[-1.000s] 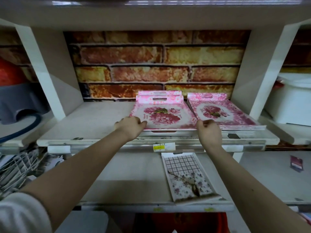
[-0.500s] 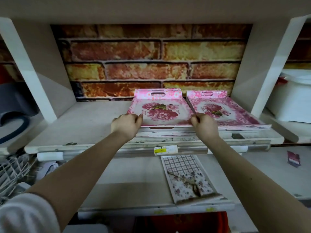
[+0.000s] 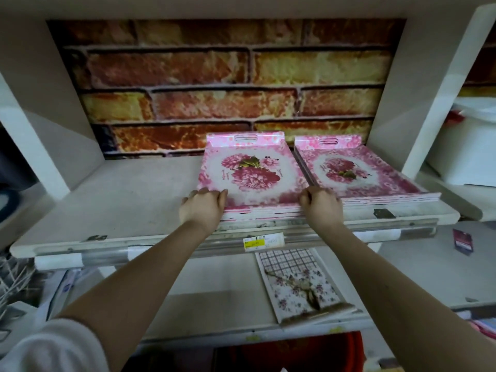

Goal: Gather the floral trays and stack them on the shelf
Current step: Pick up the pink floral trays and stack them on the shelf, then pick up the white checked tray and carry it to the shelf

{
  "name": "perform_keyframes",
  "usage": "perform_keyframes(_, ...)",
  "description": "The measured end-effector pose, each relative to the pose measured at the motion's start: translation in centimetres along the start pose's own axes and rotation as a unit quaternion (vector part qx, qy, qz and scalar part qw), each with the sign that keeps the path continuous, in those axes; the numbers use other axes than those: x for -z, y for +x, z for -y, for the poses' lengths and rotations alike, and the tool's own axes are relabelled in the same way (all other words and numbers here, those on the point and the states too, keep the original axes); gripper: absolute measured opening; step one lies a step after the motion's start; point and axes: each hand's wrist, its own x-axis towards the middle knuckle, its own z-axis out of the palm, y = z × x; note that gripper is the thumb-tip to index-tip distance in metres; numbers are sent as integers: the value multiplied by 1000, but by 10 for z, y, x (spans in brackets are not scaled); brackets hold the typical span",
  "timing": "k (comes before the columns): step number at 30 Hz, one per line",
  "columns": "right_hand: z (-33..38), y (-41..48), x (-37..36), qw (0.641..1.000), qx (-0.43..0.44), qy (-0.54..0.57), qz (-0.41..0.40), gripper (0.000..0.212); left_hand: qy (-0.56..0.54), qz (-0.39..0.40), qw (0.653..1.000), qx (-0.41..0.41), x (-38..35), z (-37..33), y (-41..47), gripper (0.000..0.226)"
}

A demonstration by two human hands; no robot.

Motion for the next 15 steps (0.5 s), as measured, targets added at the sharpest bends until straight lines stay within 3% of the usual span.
perform_keyframes(7,0,-2,1,1000,0,-7,24,27,-44,10,999,2,5,2,-6,42)
perform_keyframes(11,-10,-15,18,996,60,17,56,27,-76,-1,997,12,17,-14,-26,35)
perform_keyframes(15,-23,-33,39,992,109,53,36,34,-71,-39,997,19,33,-48,-48,34)
